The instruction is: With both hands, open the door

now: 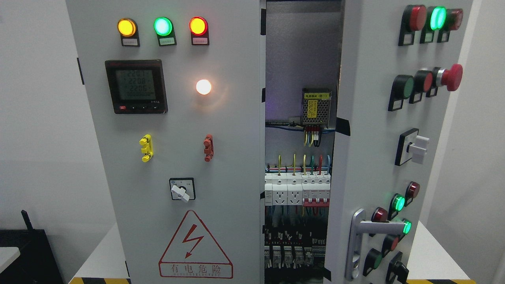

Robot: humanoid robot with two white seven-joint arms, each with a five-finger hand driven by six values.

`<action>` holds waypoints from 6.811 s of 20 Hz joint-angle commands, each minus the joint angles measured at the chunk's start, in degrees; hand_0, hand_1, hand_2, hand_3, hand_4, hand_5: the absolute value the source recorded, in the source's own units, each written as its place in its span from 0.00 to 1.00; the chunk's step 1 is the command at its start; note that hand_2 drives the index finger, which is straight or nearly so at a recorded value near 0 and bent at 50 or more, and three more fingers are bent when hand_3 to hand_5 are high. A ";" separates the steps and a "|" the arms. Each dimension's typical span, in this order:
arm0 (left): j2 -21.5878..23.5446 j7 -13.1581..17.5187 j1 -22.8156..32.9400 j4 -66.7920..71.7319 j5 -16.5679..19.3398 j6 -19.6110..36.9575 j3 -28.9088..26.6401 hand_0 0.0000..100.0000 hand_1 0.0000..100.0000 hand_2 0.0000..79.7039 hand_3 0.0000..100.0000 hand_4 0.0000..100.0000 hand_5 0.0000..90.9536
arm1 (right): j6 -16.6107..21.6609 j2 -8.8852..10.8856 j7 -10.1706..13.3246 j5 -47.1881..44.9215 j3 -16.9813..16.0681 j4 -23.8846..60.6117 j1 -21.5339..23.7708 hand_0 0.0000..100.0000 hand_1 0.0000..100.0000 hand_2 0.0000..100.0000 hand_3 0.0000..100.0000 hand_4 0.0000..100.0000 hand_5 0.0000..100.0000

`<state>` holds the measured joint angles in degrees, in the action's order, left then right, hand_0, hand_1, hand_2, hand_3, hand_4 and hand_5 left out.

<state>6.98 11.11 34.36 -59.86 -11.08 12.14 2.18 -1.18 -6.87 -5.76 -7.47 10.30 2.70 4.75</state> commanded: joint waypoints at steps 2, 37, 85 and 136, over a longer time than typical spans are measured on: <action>20.86 -0.03 6.95 -46.30 -16.85 0.96 -2.17 0.00 0.00 0.00 0.00 0.03 0.00 | -0.04 0.01 0.05 0.00 -0.02 0.03 0.00 0.11 0.00 0.00 0.00 0.00 0.00; 51.90 29.50 -4.36 -49.93 -57.21 -4.99 -26.88 0.00 0.00 0.00 0.00 0.03 0.00 | 0.04 0.01 0.05 0.00 -0.02 0.03 0.00 0.11 0.00 0.00 0.00 0.00 0.00; 61.13 34.60 -86.99 -36.73 -69.08 -12.58 53.18 0.00 0.00 0.00 0.00 0.03 0.00 | -0.04 -0.08 0.05 -0.09 -0.02 0.03 0.00 0.11 0.00 0.00 0.00 0.00 0.00; 28.53 10.35 -130.78 -37.08 -92.11 -12.84 84.48 0.00 0.00 0.00 0.00 0.03 0.00 | 0.04 0.01 0.05 0.00 -0.02 0.03 0.00 0.11 0.00 0.00 0.00 0.00 0.00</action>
<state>44.35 22.82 -96.26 -97.24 -103.30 -1.08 86.58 -1.18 -6.87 -5.76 -7.48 10.30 2.70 4.74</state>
